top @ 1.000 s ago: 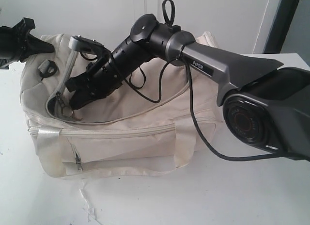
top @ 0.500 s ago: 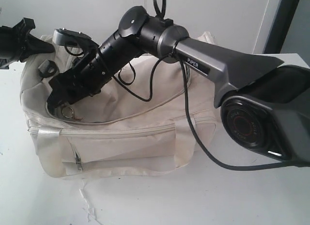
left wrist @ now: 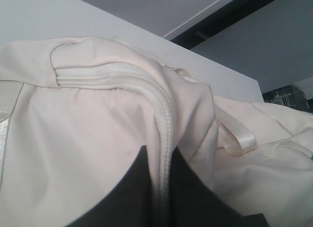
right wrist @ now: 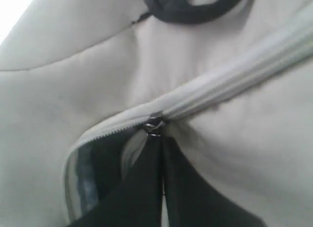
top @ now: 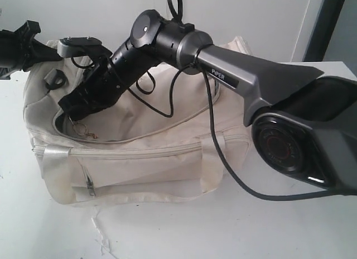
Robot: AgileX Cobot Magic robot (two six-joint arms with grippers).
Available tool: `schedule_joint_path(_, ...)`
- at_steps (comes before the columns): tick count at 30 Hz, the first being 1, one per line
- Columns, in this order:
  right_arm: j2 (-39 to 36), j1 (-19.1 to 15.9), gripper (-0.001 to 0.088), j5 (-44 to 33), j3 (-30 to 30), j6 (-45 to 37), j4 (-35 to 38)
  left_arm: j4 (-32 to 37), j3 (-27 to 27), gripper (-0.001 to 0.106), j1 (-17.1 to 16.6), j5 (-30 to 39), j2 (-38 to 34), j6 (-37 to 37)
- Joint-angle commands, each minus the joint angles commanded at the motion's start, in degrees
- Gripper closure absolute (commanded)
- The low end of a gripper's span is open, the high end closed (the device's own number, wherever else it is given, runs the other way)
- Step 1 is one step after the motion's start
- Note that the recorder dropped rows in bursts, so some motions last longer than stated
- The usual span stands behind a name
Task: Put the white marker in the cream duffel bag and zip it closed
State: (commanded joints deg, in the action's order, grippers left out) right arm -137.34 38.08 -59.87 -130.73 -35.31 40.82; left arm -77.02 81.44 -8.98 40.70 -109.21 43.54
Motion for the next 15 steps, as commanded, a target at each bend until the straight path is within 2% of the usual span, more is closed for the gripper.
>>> schedule_joint_path(3, 0.1, -0.1, 0.086, -2.1, 0.0, 0.5, -0.4, 0.0, 0.0, 0.105, 0.0, 0.0, 0.0, 0.0)
schedule_joint_path(4, -0.1, -0.1, 0.082, -2.8, 0.0, 0.5, -0.5, 0.0, 0.0, 0.105, 0.0, 0.0, 0.0, 0.0)
schedule_joint_path(5, -0.2, -0.1, 0.0714, -3.5, 0.0, 0.4, -0.5, 0.0, 0.0, 0.105, 0.0, 0.0, 0.0, 0.0)
schedule_joint_path(8, -0.6, 0.5, 0.0324, -2.2, 0.0, -2.0, 0.7, 0.0, 0.0, 0.105, 0.0, 0.0, 0.0, 0.0)
schedule_joint_path(9, -0.8, 0.9, 0.0261, -0.3, 0.0, -2.0, 0.1, 0.0, 0.0, 0.105, 0.0, 0.0, 0.0, 0.0)
schedule_joint_path(11, -2.2, 1.4, 0.0274, 2.7, 0.0, -2.0, -1.2, 0.0, 0.0, 0.105, 0.0, 0.0, 0.0, 0.0)
schedule_joint_path(15, -3.6, 1.4, 0.0343, 3.2, 0.0, -2.0, -2.5, 0.0, 0.0, 0.105, 0.0, 0.0, 0.0, 0.0)
